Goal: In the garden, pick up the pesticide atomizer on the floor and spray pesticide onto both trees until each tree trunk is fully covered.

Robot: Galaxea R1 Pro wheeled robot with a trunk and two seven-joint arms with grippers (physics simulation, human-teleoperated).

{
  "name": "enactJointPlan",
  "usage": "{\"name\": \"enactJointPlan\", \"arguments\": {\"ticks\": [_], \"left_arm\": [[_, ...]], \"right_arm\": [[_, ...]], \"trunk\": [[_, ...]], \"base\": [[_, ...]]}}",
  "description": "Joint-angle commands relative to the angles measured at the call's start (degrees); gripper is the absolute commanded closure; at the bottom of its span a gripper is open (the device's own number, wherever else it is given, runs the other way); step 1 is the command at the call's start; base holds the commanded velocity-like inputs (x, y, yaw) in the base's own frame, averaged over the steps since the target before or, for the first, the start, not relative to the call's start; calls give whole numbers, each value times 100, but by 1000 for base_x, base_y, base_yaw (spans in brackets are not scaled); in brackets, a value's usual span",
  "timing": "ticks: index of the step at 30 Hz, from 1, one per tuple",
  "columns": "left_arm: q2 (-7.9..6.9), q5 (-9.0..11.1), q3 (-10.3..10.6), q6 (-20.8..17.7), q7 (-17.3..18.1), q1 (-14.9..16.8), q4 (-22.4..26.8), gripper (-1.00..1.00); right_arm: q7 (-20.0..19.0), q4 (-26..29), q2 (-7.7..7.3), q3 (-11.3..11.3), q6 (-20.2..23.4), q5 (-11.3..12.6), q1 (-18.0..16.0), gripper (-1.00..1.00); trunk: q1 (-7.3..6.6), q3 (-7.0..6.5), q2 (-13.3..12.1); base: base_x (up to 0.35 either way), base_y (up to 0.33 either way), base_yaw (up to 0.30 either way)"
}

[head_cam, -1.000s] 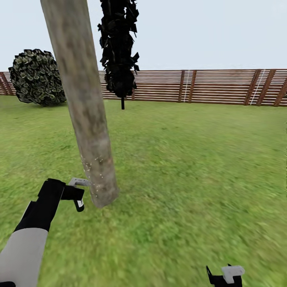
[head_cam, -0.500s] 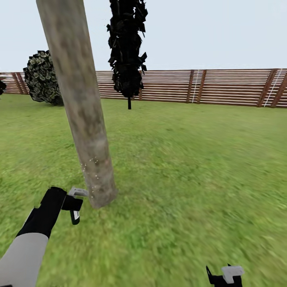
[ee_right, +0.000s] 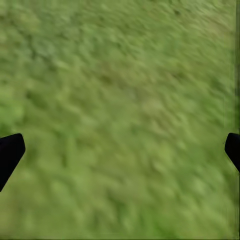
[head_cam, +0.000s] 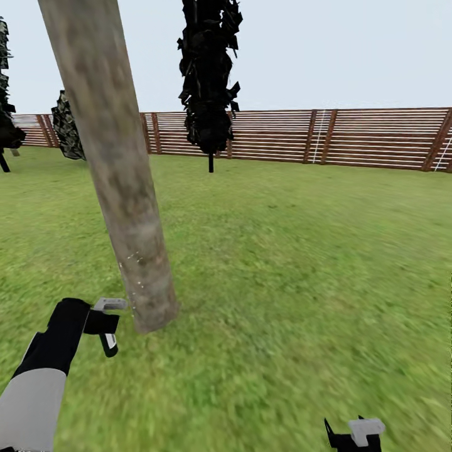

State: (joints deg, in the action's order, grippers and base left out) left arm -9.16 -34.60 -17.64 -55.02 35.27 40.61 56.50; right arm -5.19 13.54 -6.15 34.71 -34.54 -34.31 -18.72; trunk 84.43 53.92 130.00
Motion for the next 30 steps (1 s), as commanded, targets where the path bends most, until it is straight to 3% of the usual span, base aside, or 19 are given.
{"name": "enactJointPlan", "arguments": {"ticks": [1,8,12,15,18,23,26,30], "left_arm": [[3,27,-19,-1,3,0,1,100],[305,-16,151,10,-26,-9,-72,100],[246,-26,127,9,-27,-9,-80,100],[22,-17,122,14,-26,-9,-93,100],[-66,-6,128,17,-29,-10,-101,100],[39,30,159,13,-22,-16,-104,100],[262,10,171,22,-20,-15,-104,100],[250,-23,151,26,-23,-16,-102,100]], "right_arm": [[0,0,0,2,0,2,0,-100],[0,0,0,2,0,4,0,-100],[0,0,0,0,0,4,0,-100],[0,0,0,0,0,4,0,-100],[0,0,0,0,0,4,0,-100],[0,0,0,0,0,4,0,-100],[0,0,0,0,0,4,0,-100],[0,0,0,0,0,4,0,-100]], "trunk": [[0,0,0],[0,0,0],[0,0,0],[0,0,0],[0,0,0],[0,0,0],[0,0,0],[0,0,0]], "base": [[129,-260,0],[9,-263,0],[-206,-216,52],[-67,-256,242],[21,-269,271],[151,-249,258],[208,-223,65],[220,-215,10]]}}
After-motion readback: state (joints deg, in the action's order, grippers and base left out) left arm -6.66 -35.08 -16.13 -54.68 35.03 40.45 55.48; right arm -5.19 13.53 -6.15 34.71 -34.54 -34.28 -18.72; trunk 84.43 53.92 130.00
